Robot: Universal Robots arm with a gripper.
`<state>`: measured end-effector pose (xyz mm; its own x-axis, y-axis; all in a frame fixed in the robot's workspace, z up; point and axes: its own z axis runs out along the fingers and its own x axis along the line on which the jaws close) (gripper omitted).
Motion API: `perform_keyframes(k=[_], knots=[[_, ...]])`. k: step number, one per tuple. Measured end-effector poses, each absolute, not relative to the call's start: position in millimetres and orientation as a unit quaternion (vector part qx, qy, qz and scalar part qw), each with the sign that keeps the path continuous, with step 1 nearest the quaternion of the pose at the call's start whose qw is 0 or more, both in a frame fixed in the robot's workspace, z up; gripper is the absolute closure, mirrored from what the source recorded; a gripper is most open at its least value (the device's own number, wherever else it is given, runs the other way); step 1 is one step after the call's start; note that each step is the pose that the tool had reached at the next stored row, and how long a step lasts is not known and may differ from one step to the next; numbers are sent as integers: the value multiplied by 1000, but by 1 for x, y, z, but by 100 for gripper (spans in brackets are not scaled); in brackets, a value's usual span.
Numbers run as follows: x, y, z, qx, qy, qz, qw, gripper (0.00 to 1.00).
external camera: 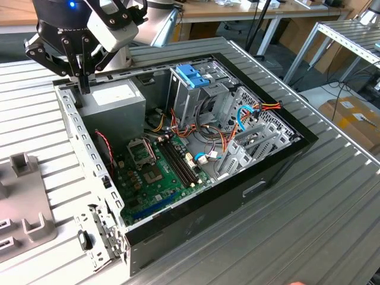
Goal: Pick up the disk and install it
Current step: 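Reach for the disk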
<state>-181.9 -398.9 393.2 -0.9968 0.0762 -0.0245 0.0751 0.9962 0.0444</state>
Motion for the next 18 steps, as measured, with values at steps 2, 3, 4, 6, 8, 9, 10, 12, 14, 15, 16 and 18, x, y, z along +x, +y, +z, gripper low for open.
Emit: perform_keyframes(k=[2, 3, 4, 6, 8, 9, 10, 12, 14, 15, 16, 18], knots=[[-182, -399, 393, 38, 999, 22, 13, 89], [-182, -399, 393, 38, 999, 22, 13, 89], [-183, -399, 393, 38, 999, 22, 13, 89], [-184, -399, 393, 38, 999, 22, 13, 89], [-185, -399, 393, 38, 999, 22, 13, 89], [-185, -399, 393, 38, 999, 22, 13, 89], [-185, -399, 393, 38, 999, 22, 13, 89], [-186, -399, 393, 38, 999, 22, 13, 89], [-186, -399, 393, 38, 999, 22, 13, 89], [-187, -399, 393, 38, 999, 22, 13, 89], [-187, -399, 393, 38, 999, 22, 13, 89], [-187, -399, 393, 38, 999, 22, 13, 89]])
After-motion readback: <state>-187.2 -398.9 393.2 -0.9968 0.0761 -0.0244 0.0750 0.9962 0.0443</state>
